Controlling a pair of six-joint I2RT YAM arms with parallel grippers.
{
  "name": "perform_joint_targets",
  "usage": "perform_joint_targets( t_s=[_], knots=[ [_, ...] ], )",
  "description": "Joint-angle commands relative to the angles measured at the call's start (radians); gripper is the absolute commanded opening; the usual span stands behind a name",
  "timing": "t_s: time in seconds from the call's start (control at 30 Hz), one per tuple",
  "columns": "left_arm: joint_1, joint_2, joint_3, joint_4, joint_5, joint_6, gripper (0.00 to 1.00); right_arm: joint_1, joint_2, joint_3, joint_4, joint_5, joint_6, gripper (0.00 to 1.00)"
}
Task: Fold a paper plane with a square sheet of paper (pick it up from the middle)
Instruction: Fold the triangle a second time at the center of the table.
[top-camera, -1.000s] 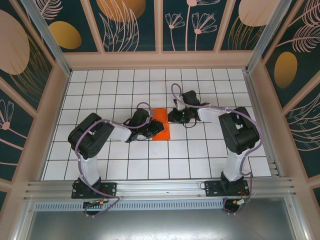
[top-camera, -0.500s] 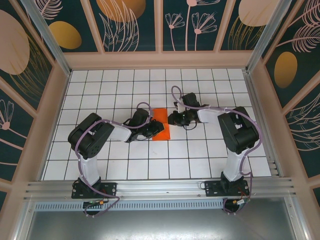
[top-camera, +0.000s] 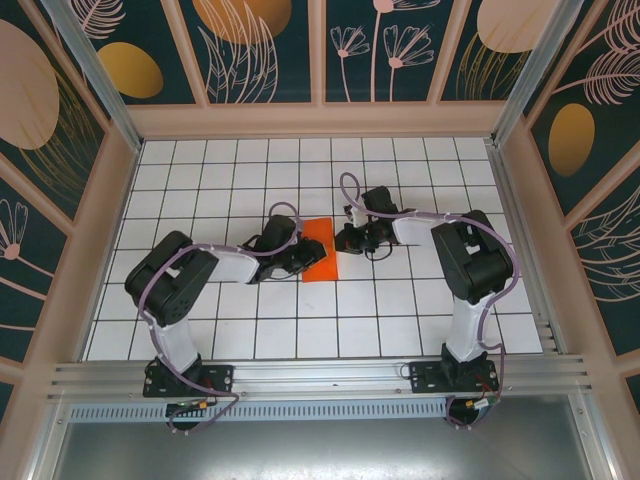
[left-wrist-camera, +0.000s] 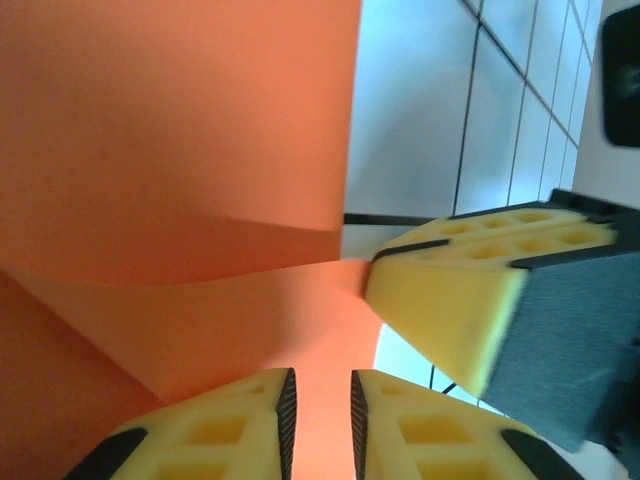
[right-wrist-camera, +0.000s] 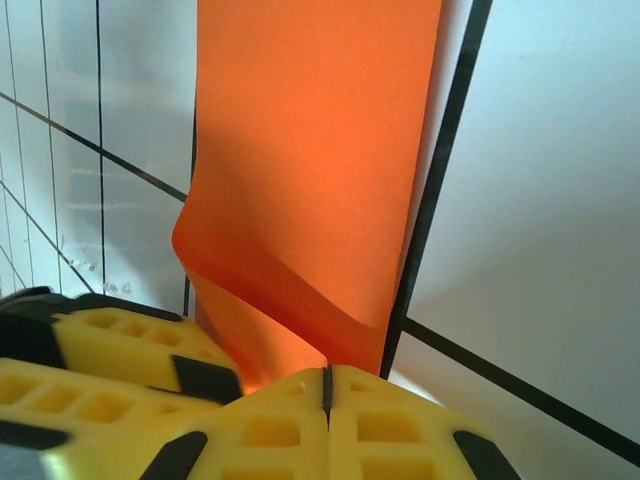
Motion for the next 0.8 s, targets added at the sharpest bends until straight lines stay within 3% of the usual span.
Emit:
perform_joint_targets(
  t_s=[0.0, 0.5, 0.77],
  knots=[
    [-0.002, -0.088, -0.017, -0.091, -0.102, 0.028, 0.28, 0.008, -0.034, -0.001, 0.041, -0.062, -0.017, 0.01],
    [0.016, -0.242, -0.180, -0.021, -0.242, -0.060, 0.28, 0.071, -0.047, -0.046, 0.103, -0.196, -0.022, 0.01],
    [0.016, -0.288, -0.214, 0.016, -0.225, -0.059, 0.28, 0.075, -0.016, -0.020, 0.068, -0.136, -0.035, 0.01]
  ],
)
